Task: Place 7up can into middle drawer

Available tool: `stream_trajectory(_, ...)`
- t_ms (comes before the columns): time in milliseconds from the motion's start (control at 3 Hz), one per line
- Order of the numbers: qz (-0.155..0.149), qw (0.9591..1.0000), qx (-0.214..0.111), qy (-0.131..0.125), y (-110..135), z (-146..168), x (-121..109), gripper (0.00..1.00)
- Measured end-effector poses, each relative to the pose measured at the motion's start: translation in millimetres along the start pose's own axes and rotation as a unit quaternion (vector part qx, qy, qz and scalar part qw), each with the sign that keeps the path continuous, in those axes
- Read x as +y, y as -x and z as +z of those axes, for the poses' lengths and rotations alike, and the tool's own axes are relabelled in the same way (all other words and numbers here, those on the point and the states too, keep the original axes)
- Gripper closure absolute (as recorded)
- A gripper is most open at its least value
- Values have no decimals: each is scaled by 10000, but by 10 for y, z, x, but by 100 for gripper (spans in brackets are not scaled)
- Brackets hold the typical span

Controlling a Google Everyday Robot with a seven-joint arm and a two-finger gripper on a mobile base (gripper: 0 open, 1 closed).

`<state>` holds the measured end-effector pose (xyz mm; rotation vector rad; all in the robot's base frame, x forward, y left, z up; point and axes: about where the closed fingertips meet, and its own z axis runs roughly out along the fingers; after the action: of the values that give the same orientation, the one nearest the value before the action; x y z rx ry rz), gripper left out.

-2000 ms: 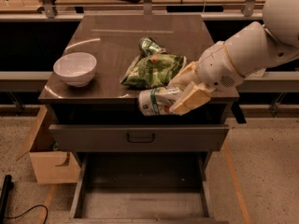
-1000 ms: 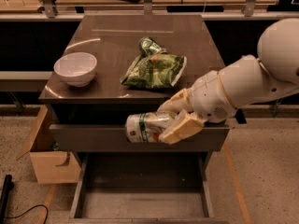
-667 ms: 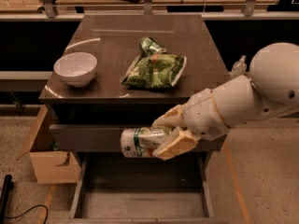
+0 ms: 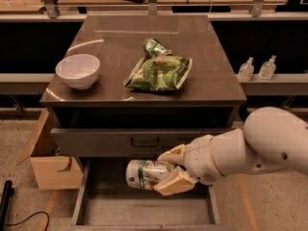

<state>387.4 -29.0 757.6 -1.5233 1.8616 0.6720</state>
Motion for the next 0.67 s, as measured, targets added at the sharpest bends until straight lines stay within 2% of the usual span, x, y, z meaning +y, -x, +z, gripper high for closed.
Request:
stream_trajectory(333, 432, 9991, 3, -51, -352, 254, 16, 100)
stream_trajectory(667, 749, 9972, 43, 25, -638, 478, -40, 100)
